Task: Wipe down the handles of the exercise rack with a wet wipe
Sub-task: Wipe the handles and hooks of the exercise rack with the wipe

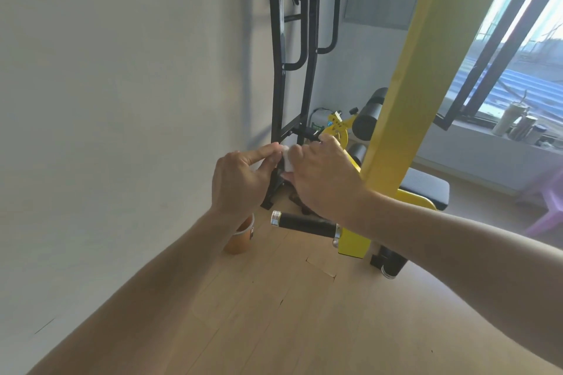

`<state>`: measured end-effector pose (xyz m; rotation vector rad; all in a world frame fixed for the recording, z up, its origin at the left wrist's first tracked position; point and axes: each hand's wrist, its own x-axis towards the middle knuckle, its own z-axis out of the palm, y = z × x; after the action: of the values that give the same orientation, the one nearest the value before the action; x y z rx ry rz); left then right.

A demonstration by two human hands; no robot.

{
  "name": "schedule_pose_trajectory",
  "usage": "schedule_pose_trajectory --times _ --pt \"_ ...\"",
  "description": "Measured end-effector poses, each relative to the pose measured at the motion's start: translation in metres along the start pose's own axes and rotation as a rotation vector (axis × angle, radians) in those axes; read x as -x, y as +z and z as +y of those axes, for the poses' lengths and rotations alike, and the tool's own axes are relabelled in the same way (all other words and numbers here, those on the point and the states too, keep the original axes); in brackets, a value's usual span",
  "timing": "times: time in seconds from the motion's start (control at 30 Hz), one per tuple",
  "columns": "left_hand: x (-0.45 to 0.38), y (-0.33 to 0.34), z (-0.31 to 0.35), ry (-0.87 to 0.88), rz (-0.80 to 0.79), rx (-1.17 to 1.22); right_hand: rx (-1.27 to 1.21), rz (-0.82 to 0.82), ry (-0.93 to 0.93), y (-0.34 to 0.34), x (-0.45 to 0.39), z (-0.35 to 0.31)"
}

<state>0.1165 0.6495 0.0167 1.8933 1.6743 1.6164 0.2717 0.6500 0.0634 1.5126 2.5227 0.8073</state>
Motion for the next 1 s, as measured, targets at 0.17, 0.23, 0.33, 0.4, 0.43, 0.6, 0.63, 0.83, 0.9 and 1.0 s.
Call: schedule_pose_trajectory --times 0.17,0.23,0.33,0.4,0.43,0.6,0.63,0.83,0.9,1.0 --pt "-0.002 0.003 0.005 -0.053 -0.010 0.000 0.417 -0.214 -0.002 -0.021 0.049 0.028" --pt "-0.001 0.006 0.009 -0.038 -0.011 -0.012 0.340 -0.219 -0.003 -0.017 0.041 0.026" --pt "-0.002 0.009 0.010 -0.040 -0.016 -0.003 0.089 -0.041 -0.058 -0.007 0.004 0.013" --pt "-0.001 0.008 0.007 -0.049 -0.029 0.018 -0.024 0.013 -0.080 0.002 -0.012 0.002" --pt "-0.001 0.007 0.005 -0.042 -0.032 0.008 -0.057 0.036 -0.070 0.005 -0.013 0.000" --pt "-0.001 0.008 0.010 -0.054 -0.003 -0.072 0.392 -0.228 -0.026 -0.004 0.039 0.027" --pt "-0.001 0.009 0.012 -0.065 -0.008 -0.057 0.492 -0.255 -0.029 -0.006 0.048 0.033" --pt "-0.002 0.011 0.014 -0.079 -0.022 0.011 -0.037 -0.023 0.000 0.002 0.006 0.017" --pt "-0.004 0.007 0.013 -0.087 -0.058 0.014 -0.212 -0.009 0.012 0.003 -0.009 0.000" --pt "-0.007 0.001 0.010 -0.081 -0.063 0.002 -0.215 -0.040 -0.051 0.001 -0.007 0.004"
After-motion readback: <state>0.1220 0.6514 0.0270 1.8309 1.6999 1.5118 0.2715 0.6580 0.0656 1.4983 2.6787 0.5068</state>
